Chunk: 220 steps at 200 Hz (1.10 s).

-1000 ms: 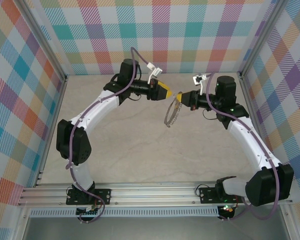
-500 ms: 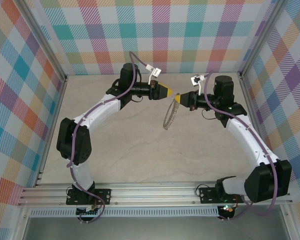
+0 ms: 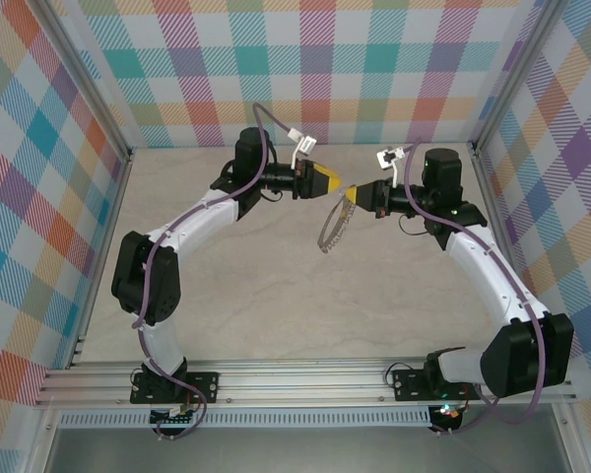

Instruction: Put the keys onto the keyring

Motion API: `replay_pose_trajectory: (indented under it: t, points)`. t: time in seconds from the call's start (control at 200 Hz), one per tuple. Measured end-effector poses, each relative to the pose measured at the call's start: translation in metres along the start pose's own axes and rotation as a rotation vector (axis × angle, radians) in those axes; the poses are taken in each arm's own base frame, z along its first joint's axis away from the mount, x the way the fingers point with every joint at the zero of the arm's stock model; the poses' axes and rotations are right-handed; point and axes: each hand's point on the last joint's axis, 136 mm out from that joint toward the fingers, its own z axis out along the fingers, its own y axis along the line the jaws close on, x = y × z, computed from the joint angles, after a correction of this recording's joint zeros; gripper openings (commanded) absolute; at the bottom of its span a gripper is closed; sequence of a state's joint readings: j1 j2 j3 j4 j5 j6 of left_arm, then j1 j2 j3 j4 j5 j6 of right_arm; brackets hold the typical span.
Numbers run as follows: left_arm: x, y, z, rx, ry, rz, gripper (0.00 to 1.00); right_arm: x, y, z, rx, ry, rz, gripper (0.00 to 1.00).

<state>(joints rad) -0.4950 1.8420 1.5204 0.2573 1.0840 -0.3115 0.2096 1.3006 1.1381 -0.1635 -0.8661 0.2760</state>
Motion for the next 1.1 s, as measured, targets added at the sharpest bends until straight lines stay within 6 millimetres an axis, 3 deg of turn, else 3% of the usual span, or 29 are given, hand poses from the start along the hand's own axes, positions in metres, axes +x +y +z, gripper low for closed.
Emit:
replay_pose_trajectory:
  t: [0.33,1.1]
  points:
    - [0.004,-0.007,0.003,0.038,0.017,0.004,0.38,-0.004,0.003,0.0,-0.019,-0.012,-0.003,0.0]
    - [0.011,0.004,0.003,0.015,0.034,0.013,0.39,-0.002,-0.01,0.0,-0.015,-0.013,0.035,0.0]
